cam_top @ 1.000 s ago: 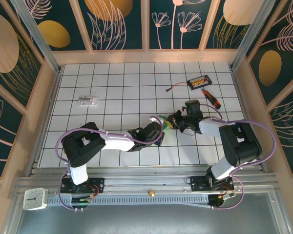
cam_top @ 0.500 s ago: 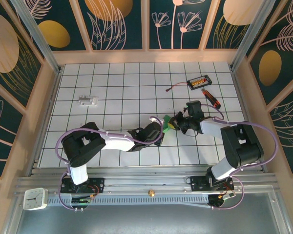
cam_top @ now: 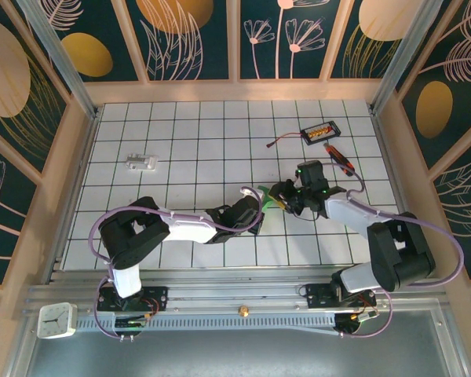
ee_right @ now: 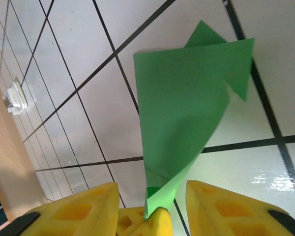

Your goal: Fold a paper plane with a square sheet of paper (pick it up from the middle)

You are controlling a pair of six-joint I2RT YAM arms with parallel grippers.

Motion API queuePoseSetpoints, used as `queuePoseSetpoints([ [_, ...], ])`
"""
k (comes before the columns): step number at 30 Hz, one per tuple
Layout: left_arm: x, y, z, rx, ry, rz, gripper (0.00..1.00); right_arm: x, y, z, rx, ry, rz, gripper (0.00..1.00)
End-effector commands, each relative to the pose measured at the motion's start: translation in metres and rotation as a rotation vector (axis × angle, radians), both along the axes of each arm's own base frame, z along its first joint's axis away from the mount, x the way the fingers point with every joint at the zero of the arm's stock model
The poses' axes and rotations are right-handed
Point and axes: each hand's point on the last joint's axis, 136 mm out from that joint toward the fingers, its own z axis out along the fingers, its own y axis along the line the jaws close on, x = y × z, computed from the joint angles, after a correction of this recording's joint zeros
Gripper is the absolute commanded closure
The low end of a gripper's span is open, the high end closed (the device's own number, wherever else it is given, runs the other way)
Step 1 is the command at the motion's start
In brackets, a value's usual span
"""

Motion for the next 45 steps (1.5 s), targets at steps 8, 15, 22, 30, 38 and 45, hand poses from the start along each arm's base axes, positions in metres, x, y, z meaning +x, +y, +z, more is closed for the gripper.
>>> queuePoseSetpoints([
  [8, 0.002, -0.007, 0.001, 0.001, -0.010, -0.009, 1.00, 0.002, 0.010, -0.014, -0.051, 0.054, 0.030, 0.57],
  [15, 0.002, -0.008, 0.000, 0.004, -0.009, -0.007, 1.00, -0.008, 0.009, -0.018, -0.040, 0.082, 0.021, 0.58],
  [22, 0.005, -0.007, 0.001, -0.004, -0.010, 0.016, 1.00, -0.008, -0.002, -0.006, -0.070, 0.052, -0.004, 0.58],
  [30, -0.001, -0.013, 0.009, -0.087, 0.026, 0.019, 1.00, -0.016, -0.005, -0.006, -0.062, 0.053, -0.024, 0.55],
  [38, -0.002, -0.012, 0.005, -0.075, 0.027, 0.009, 1.00, -0.008, 0.009, -0.014, -0.038, 0.078, -0.001, 0.55],
  [45, -0.003, -0.015, 0.003, -0.071, 0.029, -0.007, 1.00, -0.007, 0.013, -0.026, -0.025, 0.111, 0.006, 0.59],
])
